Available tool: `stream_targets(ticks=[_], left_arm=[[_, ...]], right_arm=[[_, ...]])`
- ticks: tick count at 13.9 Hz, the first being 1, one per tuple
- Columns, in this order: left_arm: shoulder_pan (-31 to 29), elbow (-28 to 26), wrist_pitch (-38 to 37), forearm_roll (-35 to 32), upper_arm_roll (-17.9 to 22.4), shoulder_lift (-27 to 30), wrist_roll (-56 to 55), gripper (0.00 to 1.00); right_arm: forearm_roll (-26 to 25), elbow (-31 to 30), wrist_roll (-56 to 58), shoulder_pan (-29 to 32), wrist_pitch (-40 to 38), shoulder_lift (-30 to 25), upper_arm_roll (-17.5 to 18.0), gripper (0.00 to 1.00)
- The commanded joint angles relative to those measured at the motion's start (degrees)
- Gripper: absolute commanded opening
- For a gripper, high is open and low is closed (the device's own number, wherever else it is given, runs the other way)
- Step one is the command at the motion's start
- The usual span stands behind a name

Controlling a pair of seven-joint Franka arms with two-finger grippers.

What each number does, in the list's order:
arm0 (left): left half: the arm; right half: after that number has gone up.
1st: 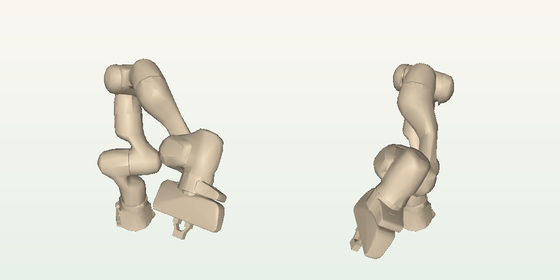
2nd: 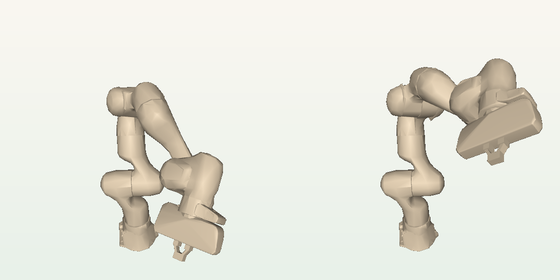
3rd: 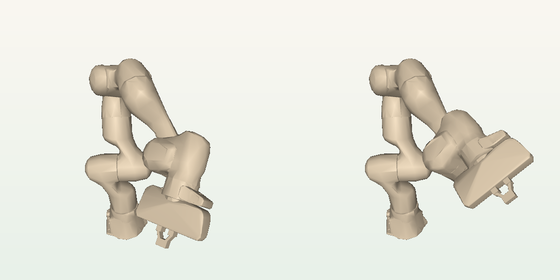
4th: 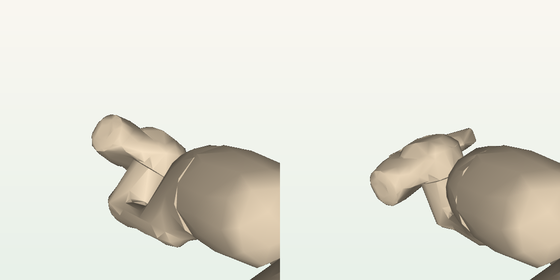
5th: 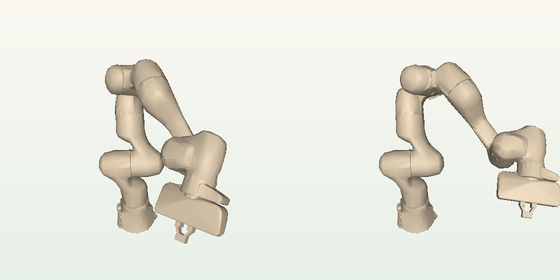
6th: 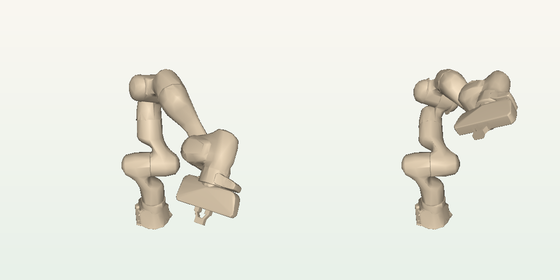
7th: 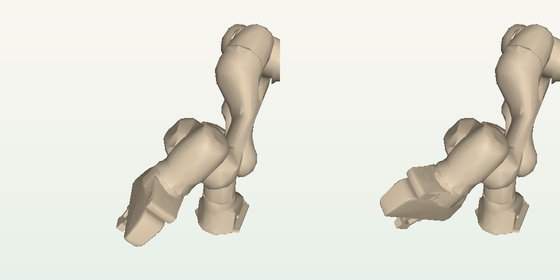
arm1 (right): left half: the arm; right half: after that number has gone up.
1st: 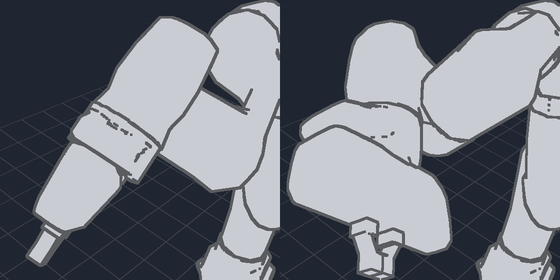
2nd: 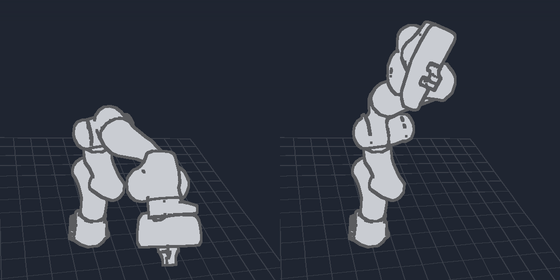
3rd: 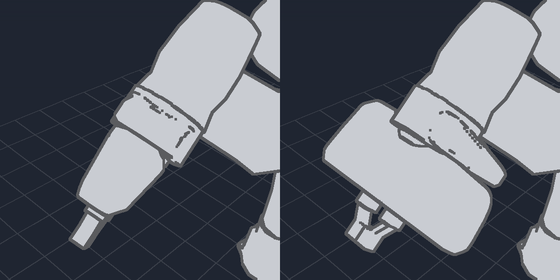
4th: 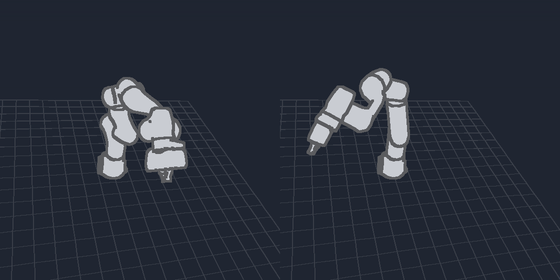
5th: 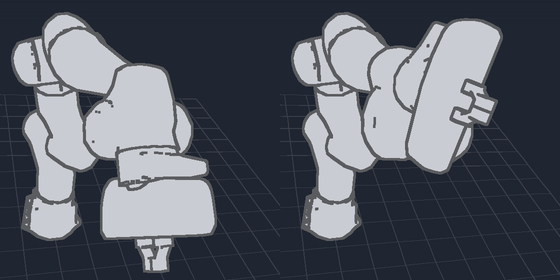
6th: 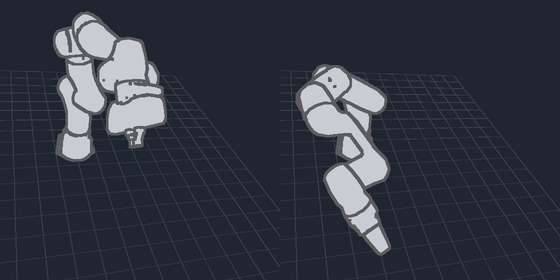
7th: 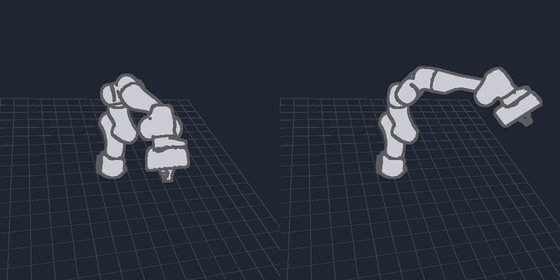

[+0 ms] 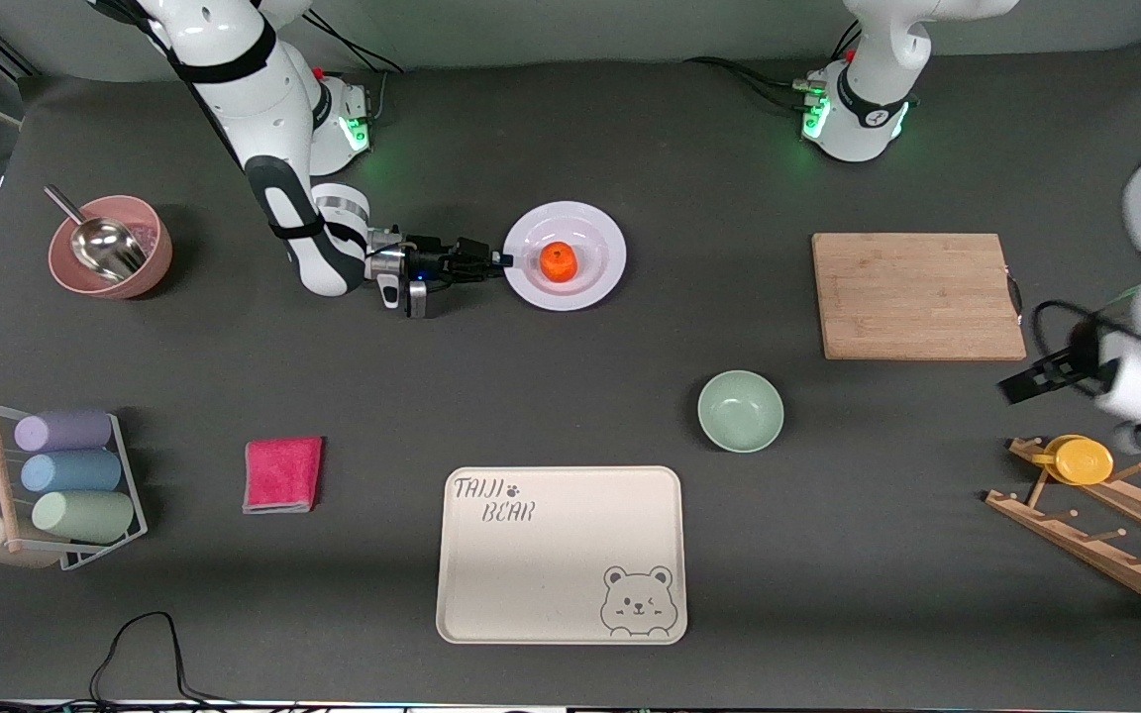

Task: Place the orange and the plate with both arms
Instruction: 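Grasp the plate rim with the right gripper while the left gripper withdraws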

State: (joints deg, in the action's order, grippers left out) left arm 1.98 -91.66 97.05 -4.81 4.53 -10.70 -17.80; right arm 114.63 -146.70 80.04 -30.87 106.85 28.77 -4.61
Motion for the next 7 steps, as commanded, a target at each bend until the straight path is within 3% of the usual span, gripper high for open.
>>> stream_targets(ticks=[1,4,5,7], left_arm=[[-1.71,3.49,-4.49,2.78,-0.4,1.12,8.89,1.0],[-3.82,6.67,-10.02,7.35,0.3,0.77,18.39,1.0],[-2.52,6.85,-10.56,7.45,2.48,0.77,20.85,1.0],[1.0,6.76,-10.74,7.45,6.01,0.86,21.67,1.0]], right_arm=[[1.39,1.68,-0.85,-0.42,0.2,1.37,0.66,0.39],[1.39,1.94,-0.85,-0.42,0.2,1.37,0.75,0.08],[1.39,1.94,-0.85,-0.33,0.11,1.37,0.75,0.01],[1.39,1.94,-1.03,-0.33,-0.06,0.94,0.75,0.0]])
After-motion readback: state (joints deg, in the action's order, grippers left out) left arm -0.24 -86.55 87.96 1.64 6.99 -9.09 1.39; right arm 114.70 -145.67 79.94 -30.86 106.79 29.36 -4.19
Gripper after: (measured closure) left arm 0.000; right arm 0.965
